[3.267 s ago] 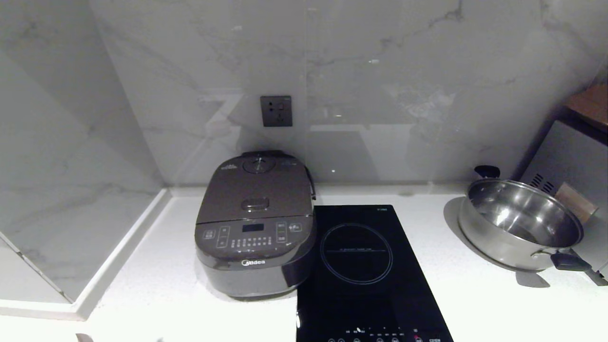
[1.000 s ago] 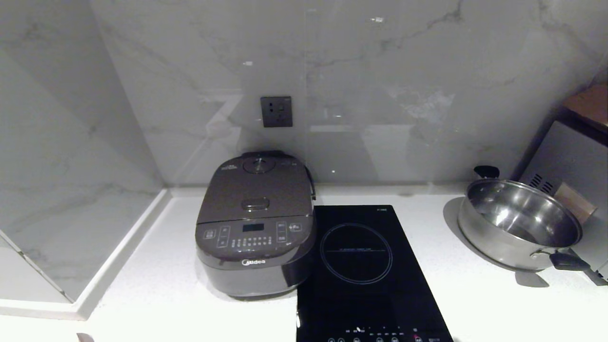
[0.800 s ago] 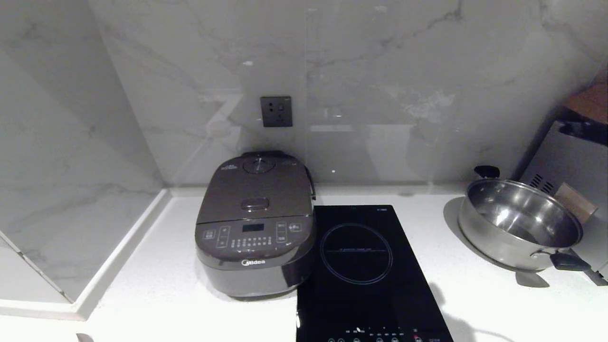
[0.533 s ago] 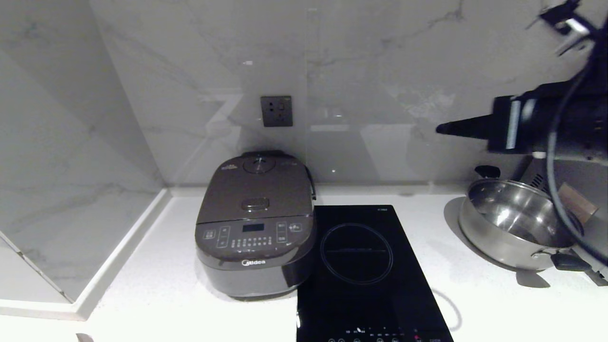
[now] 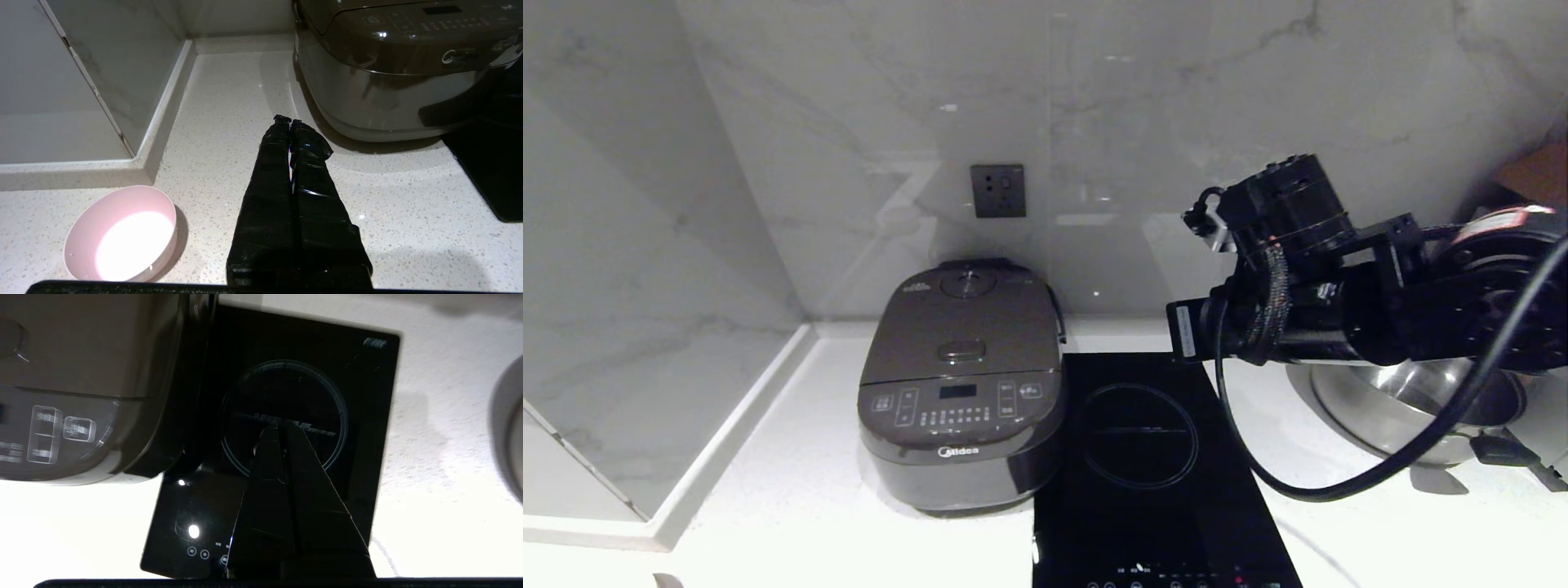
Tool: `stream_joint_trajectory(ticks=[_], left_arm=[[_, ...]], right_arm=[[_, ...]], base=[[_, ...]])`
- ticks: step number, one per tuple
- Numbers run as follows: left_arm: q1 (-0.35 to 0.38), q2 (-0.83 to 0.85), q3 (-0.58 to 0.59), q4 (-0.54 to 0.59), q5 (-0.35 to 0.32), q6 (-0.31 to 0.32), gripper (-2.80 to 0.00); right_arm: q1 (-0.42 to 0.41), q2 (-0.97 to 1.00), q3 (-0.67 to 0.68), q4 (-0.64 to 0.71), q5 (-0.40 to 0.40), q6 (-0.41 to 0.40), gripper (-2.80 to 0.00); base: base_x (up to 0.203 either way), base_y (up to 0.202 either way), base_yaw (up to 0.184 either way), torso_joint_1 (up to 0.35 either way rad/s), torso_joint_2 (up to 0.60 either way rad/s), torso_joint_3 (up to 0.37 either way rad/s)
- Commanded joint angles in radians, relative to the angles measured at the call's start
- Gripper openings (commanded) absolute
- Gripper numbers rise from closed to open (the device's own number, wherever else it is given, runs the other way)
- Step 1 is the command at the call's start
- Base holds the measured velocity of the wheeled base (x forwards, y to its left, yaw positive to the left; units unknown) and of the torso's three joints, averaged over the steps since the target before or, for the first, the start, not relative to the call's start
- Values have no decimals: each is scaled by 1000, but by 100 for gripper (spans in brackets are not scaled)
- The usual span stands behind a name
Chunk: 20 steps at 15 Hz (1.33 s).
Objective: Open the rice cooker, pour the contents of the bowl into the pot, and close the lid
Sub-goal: Press the start button
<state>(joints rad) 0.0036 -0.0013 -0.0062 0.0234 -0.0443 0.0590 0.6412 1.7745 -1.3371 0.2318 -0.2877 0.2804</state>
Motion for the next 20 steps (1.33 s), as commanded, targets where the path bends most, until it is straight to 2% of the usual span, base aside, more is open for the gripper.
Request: stream_joint_trajectory(ticks=[1, 4, 7, 12, 15, 20], left_arm=[[1, 1, 0, 0, 0, 1, -280], [1, 1, 0, 0, 0, 1, -280], [1, 1, 0, 0, 0, 1, -280], [0, 1, 0, 0, 0, 1, -280], [-1, 1, 2, -2, 0, 1, -280], [-2, 1, 2, -5, 3, 1, -280]], right_arm=[[40, 75, -25, -8, 0, 1, -280], [140, 117, -121, -12, -6, -1, -280], [199, 170, -177, -11, -32, -3, -280], [206, 218, -183, -20, -20, 2, -280], [209, 243, -189, -86, 23, 0, -280], [219, 303, -188, -125, 31, 2, -280]], base=[[0, 0, 0, 0, 0, 0], [0, 0, 0, 0, 0, 0], [0, 0, 0, 0, 0, 0], [0, 0, 0, 0, 0, 0], [0, 0, 0, 0, 0, 0], [0, 0, 0, 0, 0, 0]])
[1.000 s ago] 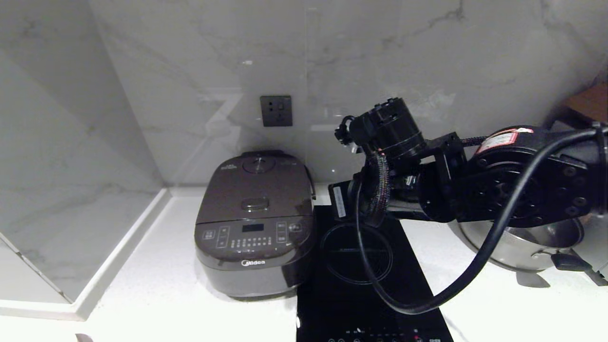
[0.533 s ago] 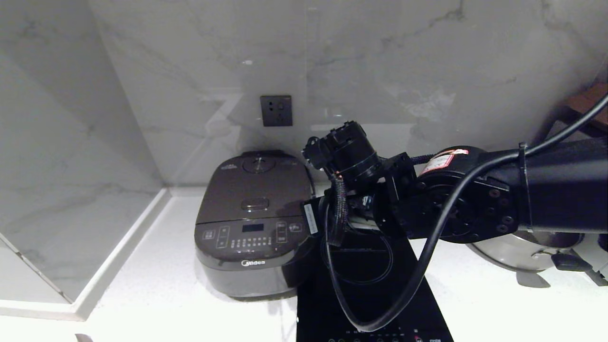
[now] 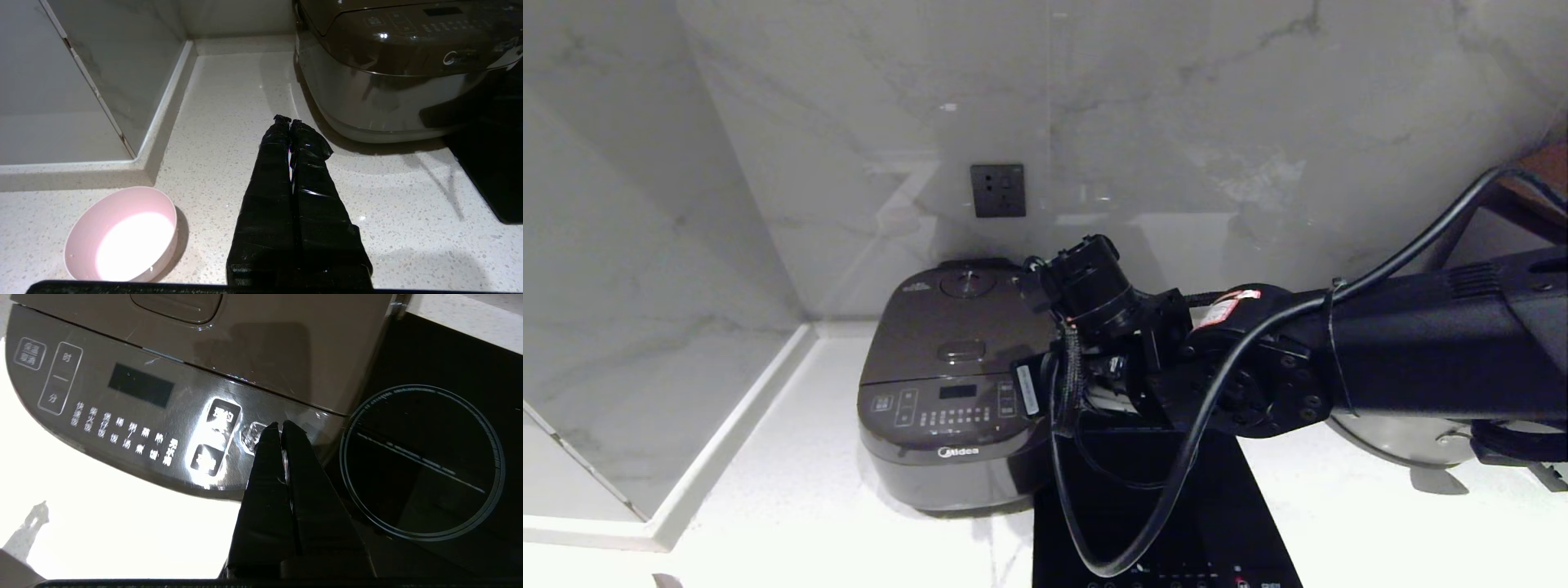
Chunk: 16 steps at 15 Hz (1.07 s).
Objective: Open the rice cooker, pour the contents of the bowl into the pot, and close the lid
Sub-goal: Press the start button
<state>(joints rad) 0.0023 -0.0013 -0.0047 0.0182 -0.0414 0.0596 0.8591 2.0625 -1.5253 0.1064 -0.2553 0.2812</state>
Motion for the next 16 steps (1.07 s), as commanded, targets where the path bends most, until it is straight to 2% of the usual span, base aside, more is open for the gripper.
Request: stream_joint_trajectory(ticks=[1, 16], left_arm=[[1, 1, 0, 0, 0, 0, -280], [1, 1, 0, 0, 0, 0, -280]], right_arm=[[1, 21, -1, -11, -1, 1, -280], [18, 73, -19, -14, 2, 18, -280]], base=[[0, 0, 0, 0, 0, 0], [0, 0, 0, 0, 0, 0]])
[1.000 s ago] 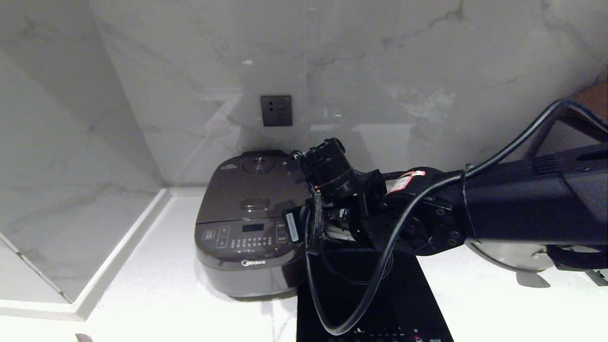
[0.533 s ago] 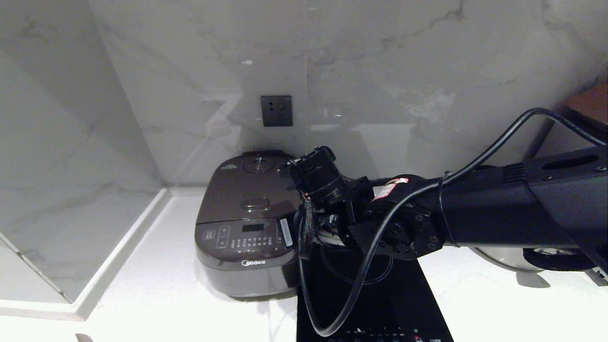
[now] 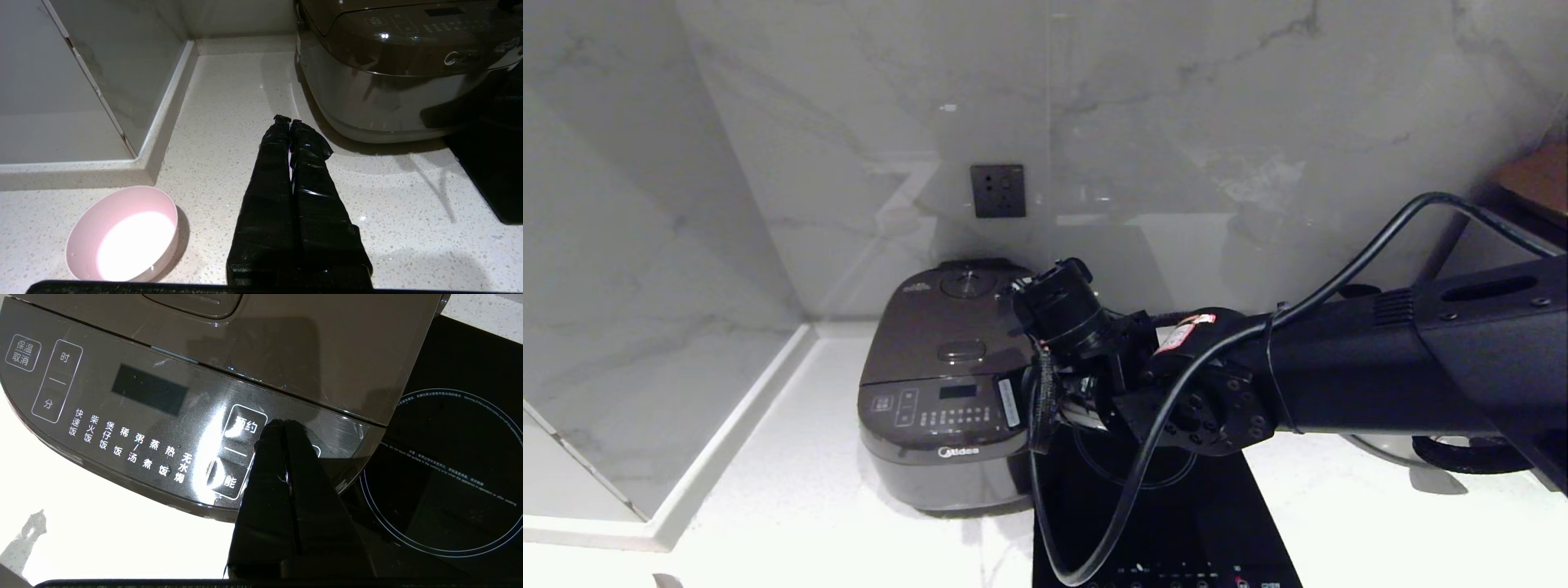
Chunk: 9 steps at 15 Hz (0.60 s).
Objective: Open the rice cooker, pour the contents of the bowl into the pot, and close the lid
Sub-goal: Press the start button
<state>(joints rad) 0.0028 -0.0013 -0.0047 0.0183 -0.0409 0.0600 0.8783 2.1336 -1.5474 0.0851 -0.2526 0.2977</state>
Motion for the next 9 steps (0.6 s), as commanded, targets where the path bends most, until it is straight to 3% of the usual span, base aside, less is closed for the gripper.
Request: stream_joint_trajectory(ticks=[1, 9], left_arm=[[0, 1, 0, 0, -1, 0, -280], [0, 1, 0, 0, -1, 0, -280]], right_arm=[[-1, 3, 3, 7, -1, 3, -280], [-6, 12, 16, 5, 22, 23, -280]], base=[[0, 0, 0, 0, 0, 0], [0, 0, 0, 0, 0, 0]])
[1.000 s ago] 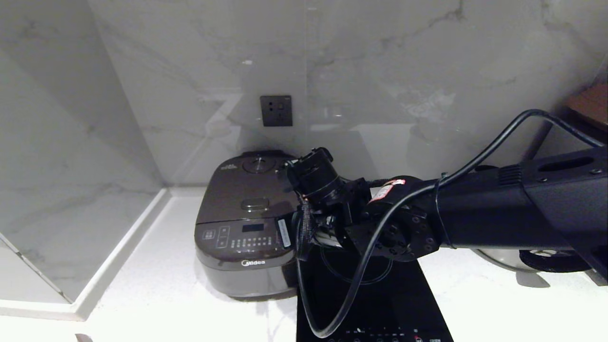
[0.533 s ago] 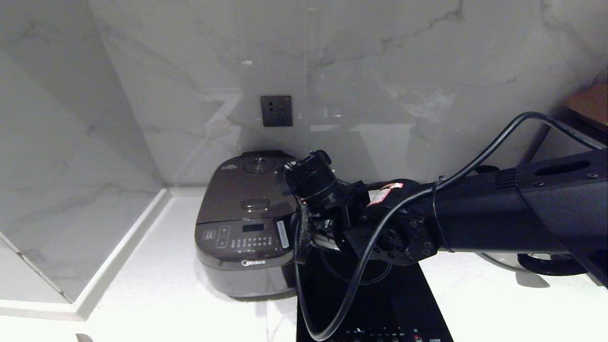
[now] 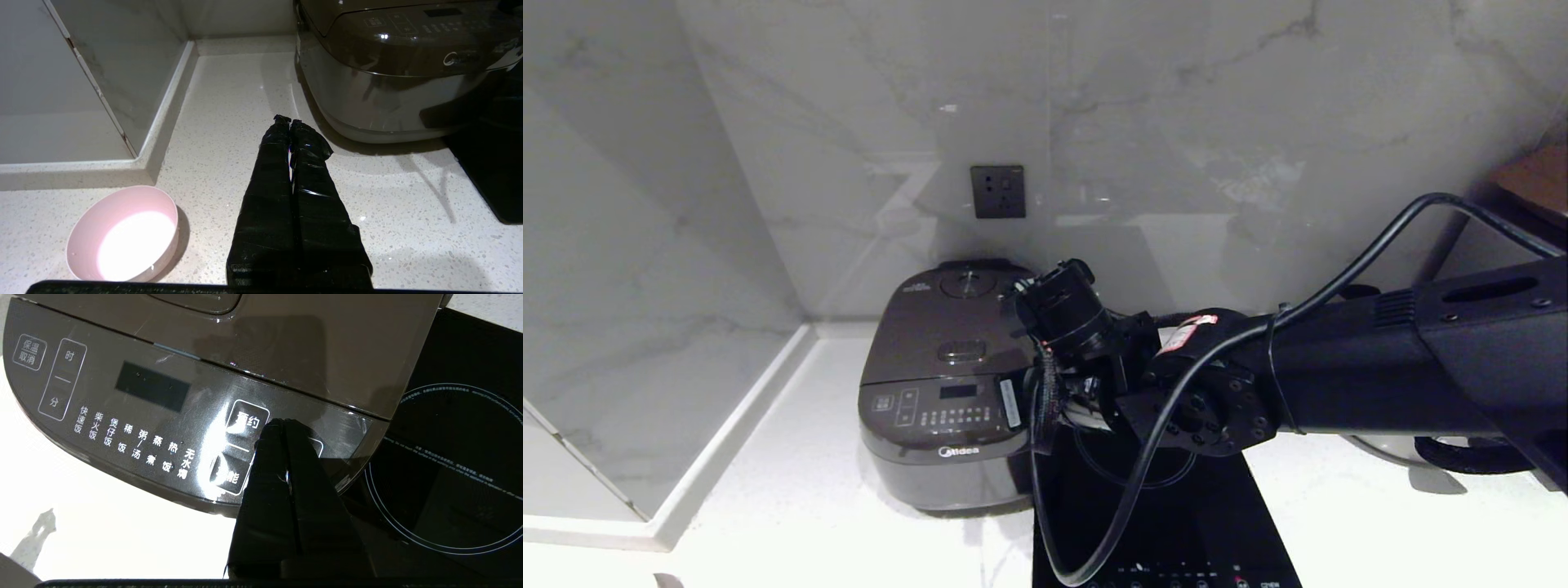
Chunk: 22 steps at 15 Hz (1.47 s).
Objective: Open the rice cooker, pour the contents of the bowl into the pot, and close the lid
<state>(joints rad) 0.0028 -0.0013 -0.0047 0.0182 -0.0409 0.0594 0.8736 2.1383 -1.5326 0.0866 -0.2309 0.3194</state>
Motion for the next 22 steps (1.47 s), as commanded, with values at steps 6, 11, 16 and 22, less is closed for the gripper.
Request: stream_joint_trajectory(ticks=[6, 11, 16, 22], left_arm=[[0, 1, 0, 0, -1, 0, -280], [0, 1, 0, 0, -1, 0, -280], [0, 1, 0, 0, -1, -1, -280], [-1, 1, 2, 0, -1, -3, -280]], right_arm=[[3, -86, -21, 5, -19, -32, -280], [24, -185, -13, 10, -21, -34, -280], [29, -240, 37, 10, -45, -34, -280], [35, -292, 99, 7, -50, -31, -280]], base=[[0, 0, 0, 0, 0, 0], [0, 0, 0, 0, 0, 0], [0, 0, 0, 0, 0, 0], [0, 0, 0, 0, 0, 0]])
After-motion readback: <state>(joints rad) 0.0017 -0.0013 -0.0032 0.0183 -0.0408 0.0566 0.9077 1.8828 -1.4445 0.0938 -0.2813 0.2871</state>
